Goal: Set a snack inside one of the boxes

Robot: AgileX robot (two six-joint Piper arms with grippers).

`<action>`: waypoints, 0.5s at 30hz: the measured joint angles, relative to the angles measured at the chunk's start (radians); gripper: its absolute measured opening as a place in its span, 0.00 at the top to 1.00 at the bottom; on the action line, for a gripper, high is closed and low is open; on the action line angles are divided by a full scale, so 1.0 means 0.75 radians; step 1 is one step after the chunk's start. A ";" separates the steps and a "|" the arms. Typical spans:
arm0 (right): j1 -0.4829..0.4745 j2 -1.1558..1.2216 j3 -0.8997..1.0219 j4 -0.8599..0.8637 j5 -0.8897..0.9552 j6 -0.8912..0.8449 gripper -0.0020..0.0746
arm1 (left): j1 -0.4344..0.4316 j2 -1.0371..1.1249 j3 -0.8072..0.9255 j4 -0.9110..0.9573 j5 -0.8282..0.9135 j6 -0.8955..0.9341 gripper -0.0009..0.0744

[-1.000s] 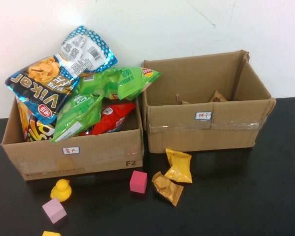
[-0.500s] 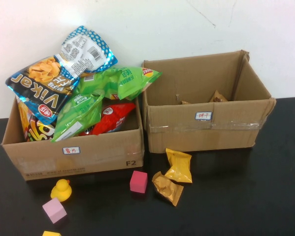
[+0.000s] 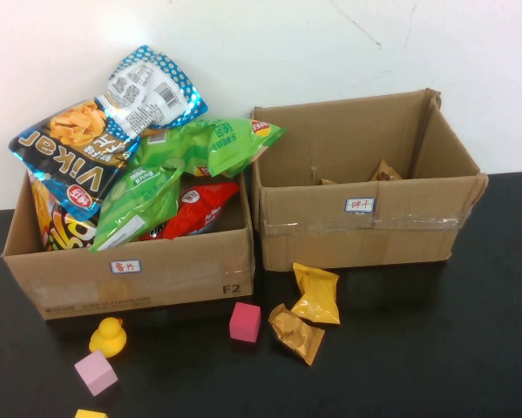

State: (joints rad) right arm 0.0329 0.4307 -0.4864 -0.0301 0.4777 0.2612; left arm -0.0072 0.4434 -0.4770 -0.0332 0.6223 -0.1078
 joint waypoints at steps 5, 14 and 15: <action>0.000 0.141 0.000 0.001 0.012 -0.156 0.97 | 0.000 0.125 0.000 -0.074 -0.016 0.007 0.99; 0.169 0.543 0.000 0.240 -0.150 -0.763 0.77 | 0.000 0.318 0.000 -0.123 -0.069 0.114 0.99; 0.212 0.604 0.000 0.258 -0.188 -0.810 0.73 | 0.000 0.328 0.000 -0.130 -0.072 0.137 0.99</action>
State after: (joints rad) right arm 0.1917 0.8838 -0.4864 0.1632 0.3368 -0.3465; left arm -0.0072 0.6891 -0.4770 -0.1308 0.5685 -0.0052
